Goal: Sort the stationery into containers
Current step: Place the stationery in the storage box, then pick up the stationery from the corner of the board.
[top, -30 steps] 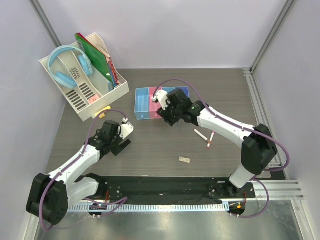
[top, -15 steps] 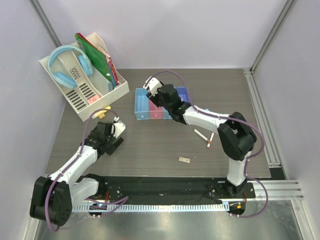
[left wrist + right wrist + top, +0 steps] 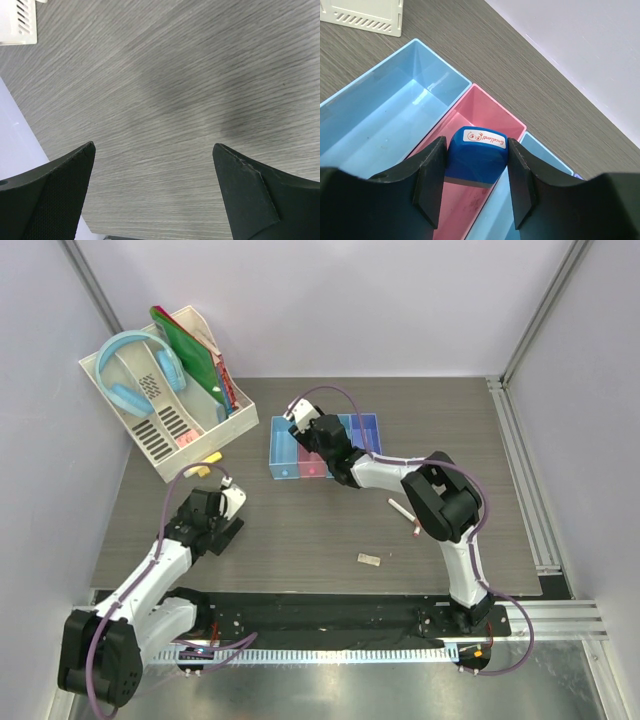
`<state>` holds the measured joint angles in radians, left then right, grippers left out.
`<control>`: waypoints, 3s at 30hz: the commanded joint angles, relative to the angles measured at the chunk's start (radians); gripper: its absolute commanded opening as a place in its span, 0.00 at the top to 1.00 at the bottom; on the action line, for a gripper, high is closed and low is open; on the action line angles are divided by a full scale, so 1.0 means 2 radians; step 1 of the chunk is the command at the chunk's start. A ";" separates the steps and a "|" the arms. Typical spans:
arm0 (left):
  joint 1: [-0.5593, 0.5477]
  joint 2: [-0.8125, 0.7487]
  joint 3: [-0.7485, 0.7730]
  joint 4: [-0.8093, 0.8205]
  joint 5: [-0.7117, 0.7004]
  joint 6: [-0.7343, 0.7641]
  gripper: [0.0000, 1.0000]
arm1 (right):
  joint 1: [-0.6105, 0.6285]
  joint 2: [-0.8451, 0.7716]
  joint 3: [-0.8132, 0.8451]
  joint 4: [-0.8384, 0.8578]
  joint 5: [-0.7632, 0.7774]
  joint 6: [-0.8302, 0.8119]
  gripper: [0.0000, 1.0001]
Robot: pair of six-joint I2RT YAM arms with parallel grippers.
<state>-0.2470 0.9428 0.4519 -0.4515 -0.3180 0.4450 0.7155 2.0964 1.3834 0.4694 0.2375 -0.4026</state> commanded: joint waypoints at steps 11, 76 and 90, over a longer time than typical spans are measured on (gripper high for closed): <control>0.003 0.011 0.017 -0.003 -0.005 -0.009 0.00 | -0.004 0.027 -0.001 0.079 0.003 0.035 0.76; 0.169 0.315 0.247 0.069 0.252 0.162 0.05 | -0.079 -0.440 -0.138 -0.376 0.035 -0.068 0.20; 0.186 0.411 0.309 0.037 0.314 0.238 0.16 | -0.093 -0.493 -0.175 -0.558 -0.089 -0.115 0.19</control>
<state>0.1127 1.7290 1.0386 -0.3725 0.2638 0.8631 0.5282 1.1534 1.0420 -0.5453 0.1417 -0.6106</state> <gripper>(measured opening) 0.845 0.807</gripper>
